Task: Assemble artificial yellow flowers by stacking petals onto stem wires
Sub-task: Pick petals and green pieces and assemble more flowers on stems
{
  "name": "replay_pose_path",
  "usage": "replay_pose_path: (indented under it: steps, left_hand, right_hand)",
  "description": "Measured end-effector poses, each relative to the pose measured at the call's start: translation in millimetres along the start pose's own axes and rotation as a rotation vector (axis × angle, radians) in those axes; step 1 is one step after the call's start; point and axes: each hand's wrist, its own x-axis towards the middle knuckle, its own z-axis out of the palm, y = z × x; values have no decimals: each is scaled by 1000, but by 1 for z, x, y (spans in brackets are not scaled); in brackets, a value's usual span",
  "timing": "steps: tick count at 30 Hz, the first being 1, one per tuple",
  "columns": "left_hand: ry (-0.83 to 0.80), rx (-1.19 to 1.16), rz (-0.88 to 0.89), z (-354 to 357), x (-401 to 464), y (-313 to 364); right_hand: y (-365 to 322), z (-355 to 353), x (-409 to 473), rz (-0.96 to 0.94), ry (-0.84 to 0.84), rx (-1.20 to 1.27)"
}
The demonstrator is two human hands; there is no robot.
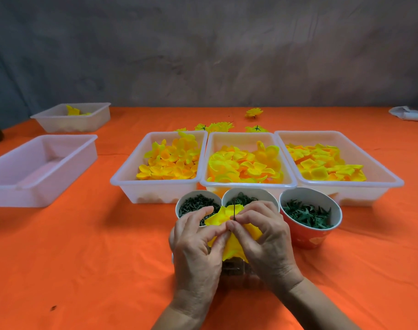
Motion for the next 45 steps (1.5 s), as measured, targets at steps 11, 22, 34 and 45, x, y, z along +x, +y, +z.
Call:
replay_pose_path:
  steps: [11, 22, 34, 45]
  left_hand:
    - [-35, -18, -37, -6, 3, 2]
    - [-16, -39, -10, -2, 2, -1]
    - [-93, -99, -71, -16, 0, 1]
    - [-118, -140, -132, -12, 4, 6]
  right_hand:
    - [-6, -4, 3, -63, -9, -112]
    - [-2, -2, -1, -25, 11, -18]
    - [-10, -19, 14, 111, -225, 9]
    - [-14, -21, 7, 274, -182, 129]
